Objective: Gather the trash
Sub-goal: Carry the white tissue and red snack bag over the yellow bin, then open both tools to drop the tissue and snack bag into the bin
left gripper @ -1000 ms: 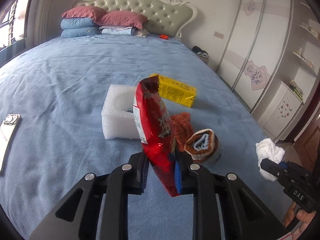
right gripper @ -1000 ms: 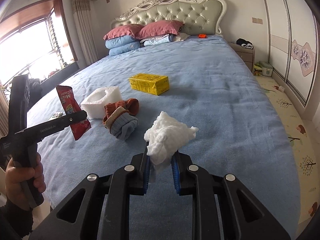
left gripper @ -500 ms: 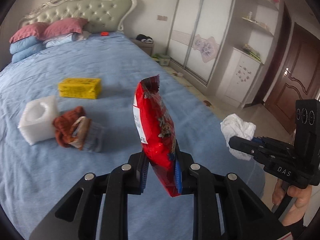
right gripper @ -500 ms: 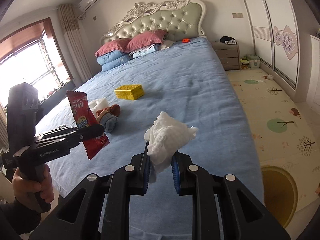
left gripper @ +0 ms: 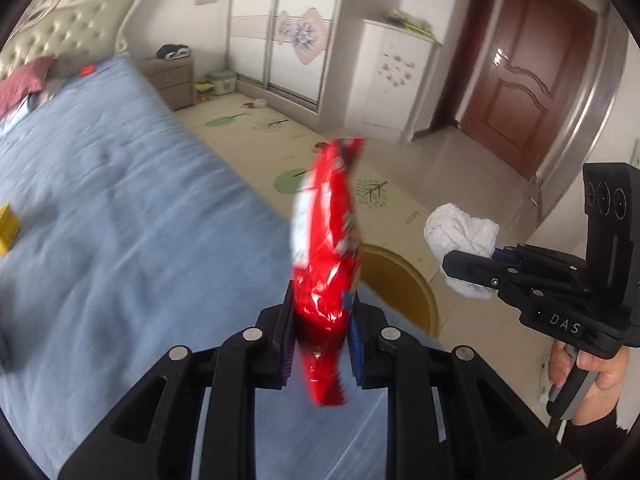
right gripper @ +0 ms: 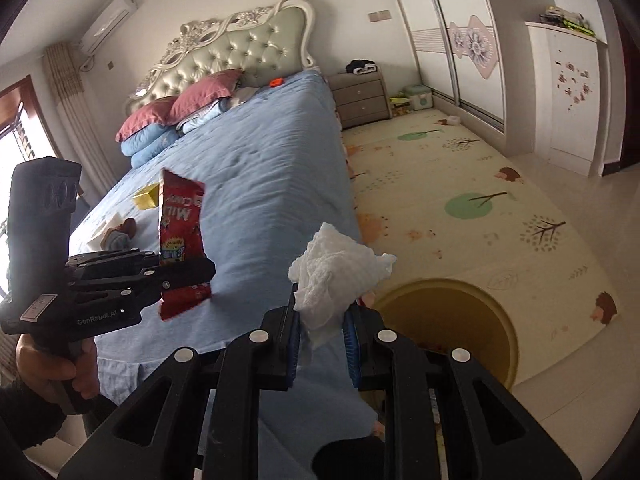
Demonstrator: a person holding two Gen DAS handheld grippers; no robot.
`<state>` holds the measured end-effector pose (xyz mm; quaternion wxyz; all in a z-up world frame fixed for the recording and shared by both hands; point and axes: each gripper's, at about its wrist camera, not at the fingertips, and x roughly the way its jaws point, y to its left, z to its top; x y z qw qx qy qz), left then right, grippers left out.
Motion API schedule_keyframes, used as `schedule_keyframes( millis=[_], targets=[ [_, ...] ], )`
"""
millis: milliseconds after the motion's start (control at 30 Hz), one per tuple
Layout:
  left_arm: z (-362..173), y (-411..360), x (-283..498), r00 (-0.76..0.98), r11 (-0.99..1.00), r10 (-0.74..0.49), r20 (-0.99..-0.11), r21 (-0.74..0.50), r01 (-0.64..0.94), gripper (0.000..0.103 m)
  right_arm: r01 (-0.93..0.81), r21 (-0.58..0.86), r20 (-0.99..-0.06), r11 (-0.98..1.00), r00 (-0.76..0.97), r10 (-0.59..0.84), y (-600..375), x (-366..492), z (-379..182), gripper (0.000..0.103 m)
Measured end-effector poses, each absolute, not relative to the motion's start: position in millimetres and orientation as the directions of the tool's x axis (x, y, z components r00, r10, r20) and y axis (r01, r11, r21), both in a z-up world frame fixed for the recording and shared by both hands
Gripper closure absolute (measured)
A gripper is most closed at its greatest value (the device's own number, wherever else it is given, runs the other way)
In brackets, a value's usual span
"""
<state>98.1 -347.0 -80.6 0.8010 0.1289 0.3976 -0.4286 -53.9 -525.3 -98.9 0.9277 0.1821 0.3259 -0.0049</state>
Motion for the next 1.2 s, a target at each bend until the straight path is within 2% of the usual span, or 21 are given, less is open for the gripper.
schedule_keyframes(
  millis=[100,333,500,633,900,1067,1133,1167,1200],
  targets=[
    [-84,-378,98,0.240,0.546,-0.603,-0.761,-0.174,0.820,0.080,0.171,0.356,-0.614,0.919,0.784,0.092,-550,-66,-106,0.084],
    [-101,-453,91,0.124,0.438,-0.575,-0.809,-0.177,0.881,0.080,0.239,0.348,-0.655,0.907,0.754,0.052,-592,-79,-120,0.084],
    [-134,-500,100,-0.001,0.410,-0.478,-0.878,-0.224,0.884,0.080,0.264,0.362,-0.695,0.894,0.715,0.070,-622,-78,-141,0.084],
    [-159,-526,107,-0.045,0.414,-0.380,-0.924,-0.213,0.885,0.080,0.278,0.384,-0.733,0.881,0.671,0.108,-637,-72,-163,0.083],
    [-186,-536,106,-0.063,0.437,-0.242,-0.968,-0.167,0.884,0.080,0.287,0.412,-0.776,0.865,0.608,0.168,-650,-61,-197,0.083],
    [-190,-532,109,-0.084,0.449,-0.231,-0.969,-0.183,0.875,0.080,0.279,0.415,-0.779,0.866,0.600,0.180,-650,-56,-205,0.083],
    [-190,-529,110,-0.086,0.451,-0.231,-0.969,-0.185,0.873,0.080,0.277,0.416,-0.782,0.866,0.595,0.186,-650,-55,-207,0.077],
    [-190,-529,111,-0.088,0.456,-0.232,-0.969,-0.188,0.870,0.074,0.278,0.414,-0.785,0.867,0.591,0.186,-650,-55,-207,0.074],
    [-192,-530,114,-0.096,0.466,-0.233,-0.968,-0.197,0.863,0.042,0.279,0.412,-0.790,0.867,0.583,0.188,-651,-53,-207,0.061]
  ],
)
